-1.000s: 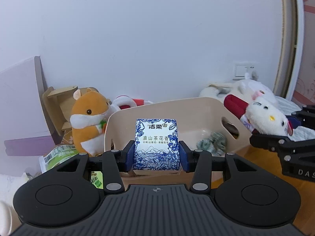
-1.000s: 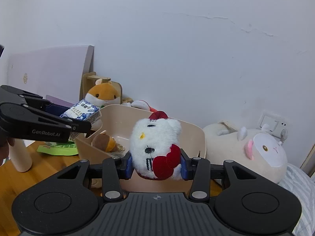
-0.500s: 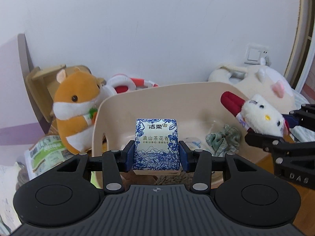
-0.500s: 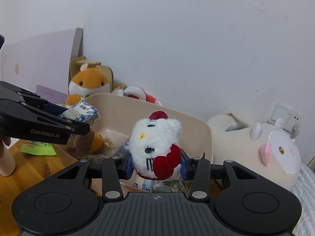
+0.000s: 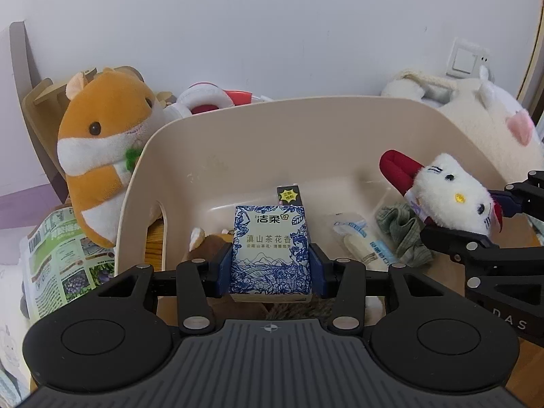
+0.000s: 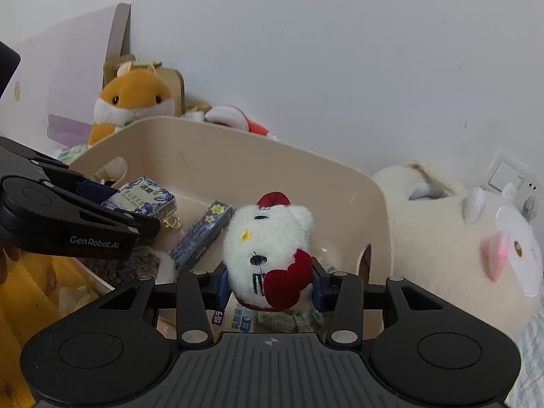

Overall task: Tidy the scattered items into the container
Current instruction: 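Carry both items over the beige basket and open both grippers to drop them, then grasp the white scrunchie with the left gripper while the right grasps the orange bottle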

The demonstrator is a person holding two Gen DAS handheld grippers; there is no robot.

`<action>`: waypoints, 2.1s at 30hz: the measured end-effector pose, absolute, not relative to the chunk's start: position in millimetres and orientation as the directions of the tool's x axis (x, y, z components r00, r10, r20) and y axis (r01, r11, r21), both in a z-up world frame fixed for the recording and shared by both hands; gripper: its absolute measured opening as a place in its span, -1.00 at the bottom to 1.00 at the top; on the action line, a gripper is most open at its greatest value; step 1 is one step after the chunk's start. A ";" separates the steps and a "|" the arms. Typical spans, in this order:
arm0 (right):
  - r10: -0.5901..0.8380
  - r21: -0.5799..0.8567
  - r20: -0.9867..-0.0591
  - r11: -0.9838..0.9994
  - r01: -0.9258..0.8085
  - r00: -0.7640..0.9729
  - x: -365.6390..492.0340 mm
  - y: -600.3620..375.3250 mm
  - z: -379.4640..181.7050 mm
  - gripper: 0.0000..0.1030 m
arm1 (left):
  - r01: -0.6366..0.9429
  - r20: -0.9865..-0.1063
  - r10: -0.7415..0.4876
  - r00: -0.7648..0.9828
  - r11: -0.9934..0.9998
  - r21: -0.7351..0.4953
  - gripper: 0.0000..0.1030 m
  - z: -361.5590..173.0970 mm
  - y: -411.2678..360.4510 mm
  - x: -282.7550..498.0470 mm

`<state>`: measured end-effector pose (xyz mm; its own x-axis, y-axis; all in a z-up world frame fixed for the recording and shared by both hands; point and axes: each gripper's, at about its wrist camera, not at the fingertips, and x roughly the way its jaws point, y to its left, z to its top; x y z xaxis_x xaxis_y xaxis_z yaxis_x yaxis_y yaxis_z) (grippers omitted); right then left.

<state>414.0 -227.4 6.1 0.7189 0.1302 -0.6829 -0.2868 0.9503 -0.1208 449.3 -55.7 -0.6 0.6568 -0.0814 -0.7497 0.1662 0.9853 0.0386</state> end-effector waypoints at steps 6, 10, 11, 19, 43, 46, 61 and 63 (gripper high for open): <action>0.112 -0.111 -0.707 0.957 -0.266 0.698 424.0 -227.7 -2.9 -0.20 | 0.165 -0.763 -0.080 0.641 0.986 0.036 -0.09 -8.8 -52.8 453.7; 0.112 -0.088 -0.722 0.964 -0.251 0.683 428.1 -229.8 -5.6 -0.19 | 0.177 -0.760 -0.084 0.644 0.983 0.041 -0.08 -8.9 -51.9 452.3; 0.119 -0.075 -0.725 0.966 -0.249 0.678 428.1 -230.6 -6.3 -0.17 | 0.178 -0.759 -0.089 0.644 0.983 0.036 -0.02 -8.3 -51.2 452.2; 0.123 -0.044 -0.699 0.976 -0.213 0.704 416.0 -242.1 -2.7 0.33 | 0.176 -0.720 -0.127 0.683 0.984 -0.007 0.53 3.8 -46.8 436.3; 0.273 0.018 -0.546 0.949 -0.314 0.792 281.6 -263.1 40.8 0.70 | 0.226 -0.575 -0.142 0.805 0.971 0.076 0.68 38.1 -22.5 308.1; 0.286 0.003 -0.550 0.940 -0.341 0.785 267.1 -258.8 34.2 0.83 | 0.232 -0.594 -0.134 0.793 0.968 0.092 0.68 23.6 -20.7 297.8; 0.299 -0.080 -0.631 0.893 -0.444 0.716 255.7 -229.5 -13.1 1.00 | 0.268 -0.686 -0.140 0.714 0.960 0.084 0.68 -40.8 -18.6 291.9; 0.301 -0.079 -0.643 0.889 -0.452 0.704 260.0 -226.4 -17.6 1.00 | 0.273 -0.692 -0.142 0.708 0.959 0.082 0.68 -45.7 -18.0 295.8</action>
<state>260.0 -226.4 -17.6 0.7041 0.3009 -0.6432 -0.4519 0.8886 -0.0789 295.8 -18.0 -45.7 0.7081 -0.1424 -0.6917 0.2729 0.9585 0.0821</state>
